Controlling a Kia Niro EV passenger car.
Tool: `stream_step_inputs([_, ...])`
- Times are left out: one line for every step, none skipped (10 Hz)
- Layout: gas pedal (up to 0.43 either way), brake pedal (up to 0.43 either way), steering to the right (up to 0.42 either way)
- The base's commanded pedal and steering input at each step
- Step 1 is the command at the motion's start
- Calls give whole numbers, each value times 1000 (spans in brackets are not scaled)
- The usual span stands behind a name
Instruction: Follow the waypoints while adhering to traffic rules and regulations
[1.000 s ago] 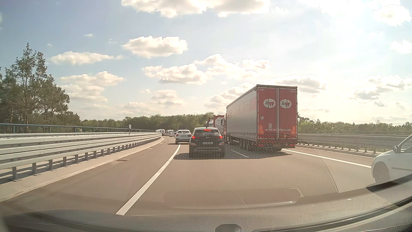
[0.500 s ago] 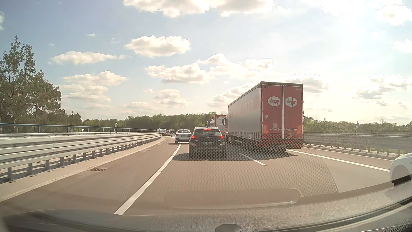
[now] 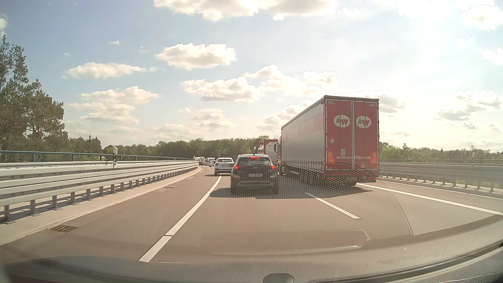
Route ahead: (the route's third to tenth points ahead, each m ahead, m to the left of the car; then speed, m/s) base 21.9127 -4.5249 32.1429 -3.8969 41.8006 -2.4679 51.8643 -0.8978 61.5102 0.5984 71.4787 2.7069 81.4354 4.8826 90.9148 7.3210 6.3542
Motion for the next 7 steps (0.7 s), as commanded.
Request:
stream_step_inputs([0,0,-19])
stream_step_inputs([0,0,-19])
stream_step_inputs([0,0,-19])
stream_step_inputs([0,0,-19])
stream_step_inputs([0,6,-19])
stream_step_inputs([0,12,-19])
stream_step_inputs([0,6,-18])
